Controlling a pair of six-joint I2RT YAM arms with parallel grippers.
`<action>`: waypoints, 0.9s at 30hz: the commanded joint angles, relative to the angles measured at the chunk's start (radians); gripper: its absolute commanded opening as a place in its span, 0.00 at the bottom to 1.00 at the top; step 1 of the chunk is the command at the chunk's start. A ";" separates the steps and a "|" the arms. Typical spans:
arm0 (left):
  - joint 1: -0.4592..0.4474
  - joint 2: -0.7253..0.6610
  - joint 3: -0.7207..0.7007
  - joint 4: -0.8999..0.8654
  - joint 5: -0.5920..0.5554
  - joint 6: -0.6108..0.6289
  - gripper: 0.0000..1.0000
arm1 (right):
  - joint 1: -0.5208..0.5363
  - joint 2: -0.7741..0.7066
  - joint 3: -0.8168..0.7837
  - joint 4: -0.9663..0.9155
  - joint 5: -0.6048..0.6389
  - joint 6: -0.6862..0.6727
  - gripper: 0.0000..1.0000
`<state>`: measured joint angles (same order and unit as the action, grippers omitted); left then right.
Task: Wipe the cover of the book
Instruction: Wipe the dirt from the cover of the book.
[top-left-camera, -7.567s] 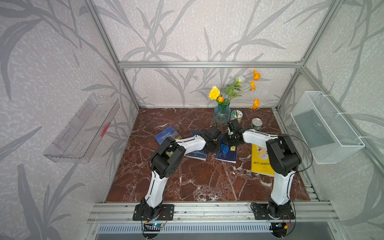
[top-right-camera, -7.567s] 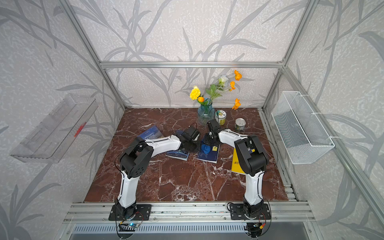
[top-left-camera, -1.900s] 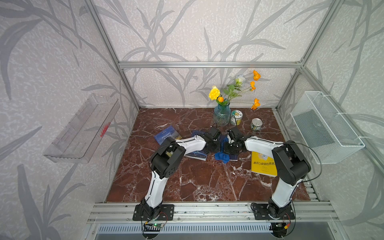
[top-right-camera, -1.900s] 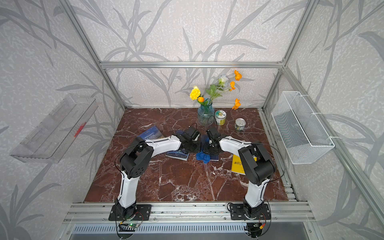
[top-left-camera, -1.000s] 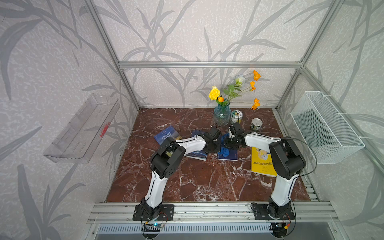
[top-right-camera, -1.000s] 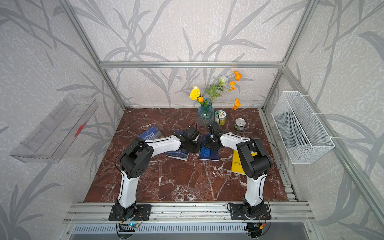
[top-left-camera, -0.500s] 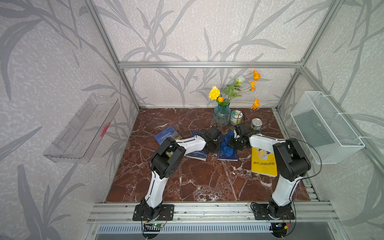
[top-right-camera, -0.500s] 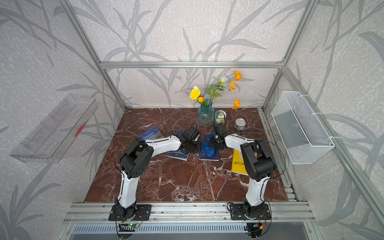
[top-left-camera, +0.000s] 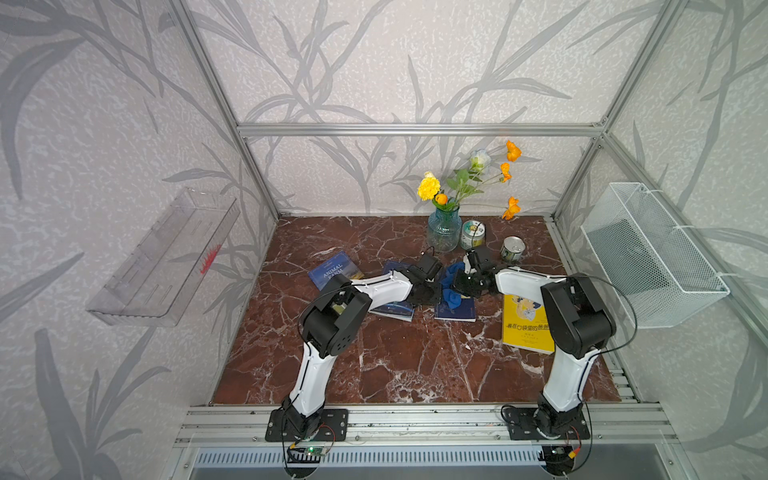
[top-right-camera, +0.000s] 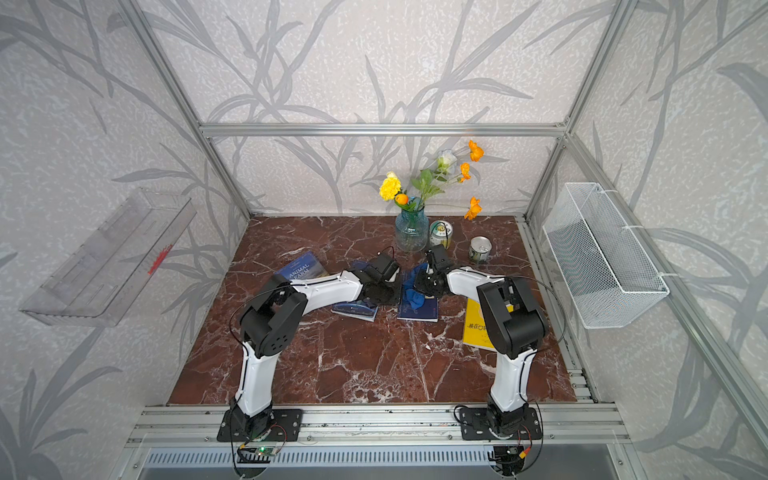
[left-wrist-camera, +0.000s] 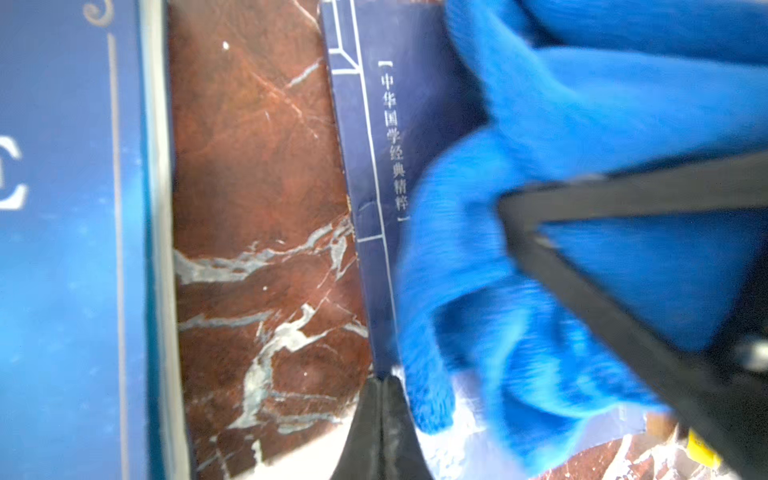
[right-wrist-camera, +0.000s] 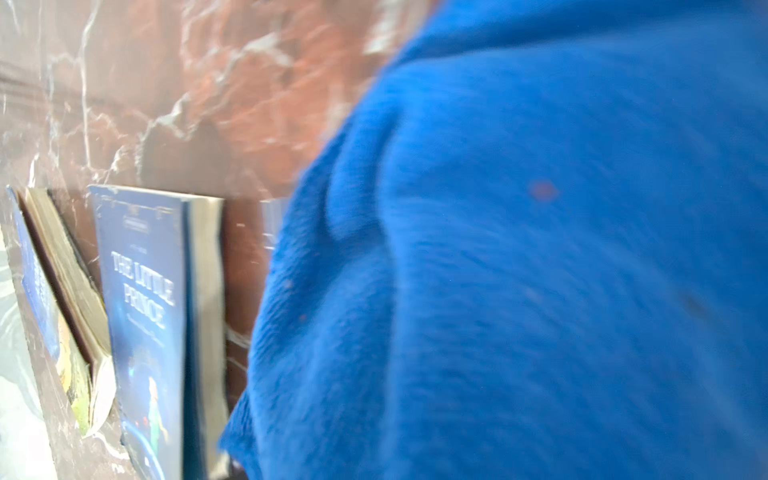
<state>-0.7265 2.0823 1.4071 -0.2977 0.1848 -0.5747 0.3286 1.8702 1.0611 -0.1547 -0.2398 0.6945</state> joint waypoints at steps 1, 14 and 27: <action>-0.004 0.022 -0.044 -0.117 -0.037 0.020 0.04 | -0.053 0.038 -0.127 -0.183 0.063 -0.028 0.11; -0.004 0.021 -0.045 -0.121 -0.042 0.022 0.03 | 0.063 -0.018 -0.112 -0.250 0.156 -0.005 0.10; -0.004 0.017 -0.047 -0.120 -0.040 0.021 0.03 | 0.079 -0.225 -0.301 -0.244 0.176 0.016 0.10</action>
<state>-0.7265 2.0811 1.4052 -0.2962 0.1802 -0.5709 0.4065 1.6386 0.8242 -0.1978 -0.1123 0.7086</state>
